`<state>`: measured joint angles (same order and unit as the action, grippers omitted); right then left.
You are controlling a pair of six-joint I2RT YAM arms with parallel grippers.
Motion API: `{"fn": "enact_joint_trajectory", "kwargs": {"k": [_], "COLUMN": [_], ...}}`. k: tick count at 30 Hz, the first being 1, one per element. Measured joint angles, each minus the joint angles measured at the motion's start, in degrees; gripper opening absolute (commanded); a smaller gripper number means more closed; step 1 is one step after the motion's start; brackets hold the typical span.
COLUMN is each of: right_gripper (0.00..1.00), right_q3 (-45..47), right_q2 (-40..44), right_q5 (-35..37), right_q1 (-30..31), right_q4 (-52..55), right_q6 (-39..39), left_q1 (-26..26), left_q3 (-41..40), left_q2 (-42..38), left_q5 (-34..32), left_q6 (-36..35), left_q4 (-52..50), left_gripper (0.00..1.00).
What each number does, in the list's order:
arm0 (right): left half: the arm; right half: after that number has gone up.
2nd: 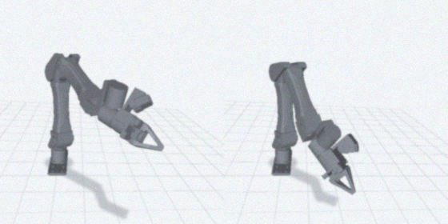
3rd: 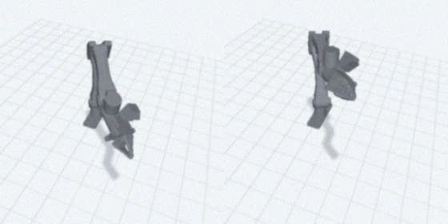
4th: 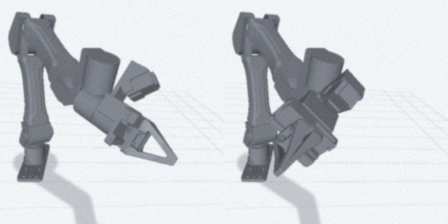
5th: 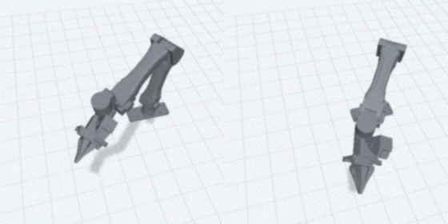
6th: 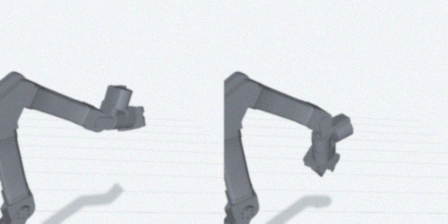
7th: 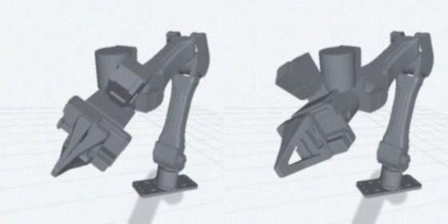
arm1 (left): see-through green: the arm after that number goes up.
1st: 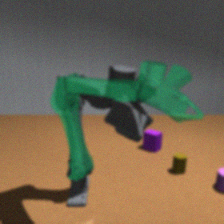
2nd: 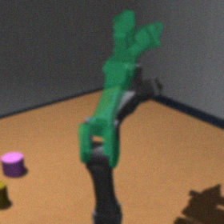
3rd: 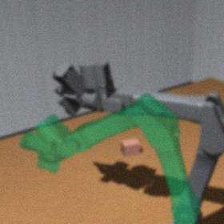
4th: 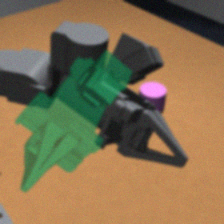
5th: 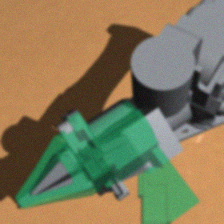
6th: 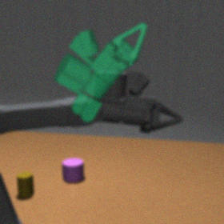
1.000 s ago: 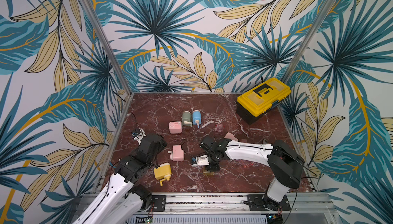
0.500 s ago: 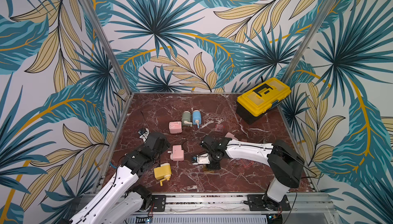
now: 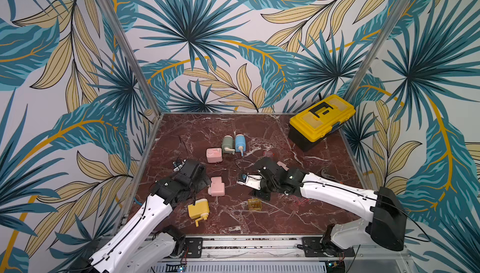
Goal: Put the tray back into the pencil sharpener
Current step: Place the container at the center of the board, then pick up the pencil sharpener from the center of the board.
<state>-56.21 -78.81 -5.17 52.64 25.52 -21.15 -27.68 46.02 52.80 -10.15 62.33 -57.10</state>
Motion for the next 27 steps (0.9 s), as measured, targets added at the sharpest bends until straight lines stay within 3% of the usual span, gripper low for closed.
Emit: {"fn": "enact_joint_trajectory", "kwargs": {"k": [7,13,19,27], "right_gripper": [0.51,0.51,0.52,0.53], "right_q3": [9.2,10.3,10.4,10.4], "right_q2": [9.5,10.8,10.8,10.8], "right_q5": [4.9,7.1,7.3,6.8], "right_q1": [0.0,0.0,0.0,0.0], "right_q4": [-6.4,-7.5,-7.7,-7.7], "right_q6": [12.2,15.9,16.5,16.4], "left_q1": [-6.3,-12.1,-12.7,-12.7], "left_q3": [-0.3,-4.2,-8.8,-8.8], "left_q2": [3.4,2.4,-0.8,2.9], "left_q5": [2.4,2.2,0.9,-1.7], "left_q6": [1.2,5.6,9.5,8.8], "left_q4": [-4.1,-8.4,-12.0,-12.4], "left_gripper": [0.97,1.00,1.00,1.00]}}
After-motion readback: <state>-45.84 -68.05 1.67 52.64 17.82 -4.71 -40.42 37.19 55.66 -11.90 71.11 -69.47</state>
